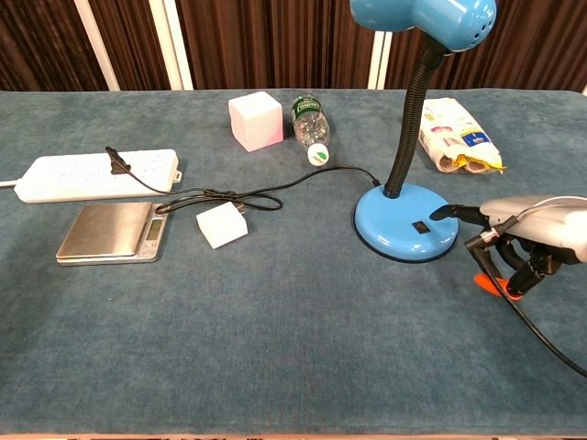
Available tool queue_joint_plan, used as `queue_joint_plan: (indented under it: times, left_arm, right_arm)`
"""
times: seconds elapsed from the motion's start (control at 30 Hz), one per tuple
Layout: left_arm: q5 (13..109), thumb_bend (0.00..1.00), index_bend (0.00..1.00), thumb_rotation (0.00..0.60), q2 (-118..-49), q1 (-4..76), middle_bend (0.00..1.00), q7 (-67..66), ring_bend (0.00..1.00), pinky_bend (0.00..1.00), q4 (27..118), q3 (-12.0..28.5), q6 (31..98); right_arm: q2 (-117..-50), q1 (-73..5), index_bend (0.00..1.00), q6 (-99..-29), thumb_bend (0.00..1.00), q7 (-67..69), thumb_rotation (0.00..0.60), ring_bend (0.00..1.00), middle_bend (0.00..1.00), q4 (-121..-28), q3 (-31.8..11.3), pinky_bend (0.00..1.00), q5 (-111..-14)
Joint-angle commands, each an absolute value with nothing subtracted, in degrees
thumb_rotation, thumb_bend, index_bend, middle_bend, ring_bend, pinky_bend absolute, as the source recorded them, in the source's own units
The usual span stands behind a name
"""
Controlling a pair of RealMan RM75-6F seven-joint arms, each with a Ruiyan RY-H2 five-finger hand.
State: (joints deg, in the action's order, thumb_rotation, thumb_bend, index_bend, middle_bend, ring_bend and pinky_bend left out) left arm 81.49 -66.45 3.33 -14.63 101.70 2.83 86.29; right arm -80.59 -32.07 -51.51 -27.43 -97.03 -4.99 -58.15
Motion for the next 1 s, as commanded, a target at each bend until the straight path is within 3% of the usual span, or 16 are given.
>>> queue_joint_plan:
  times: [0.03,1.0]
  left_arm:
    - [81.5,0.47,0.17,0.600,-66.5,3.3,0.04,-14.7,0.00,0.00,101.7,2.8,86.3]
    - [81.2,0.47,0.17,0.600,-66.2,3.4,0.04,-14.4,0.00,0.00,101.8,3.1,86.3]
  right_arm:
    - [-80.8,-32.4,0.00,-51.4,0.49,-27.5,0.600,0.71,0.64,-96.9,-4.5,1.00,-58.2]
    - [-82.1,-35.8,0.00,-52.0,0.49,-29.4,0.600,0.71,0.64,-97.1,-2.4,1.00,-54.2]
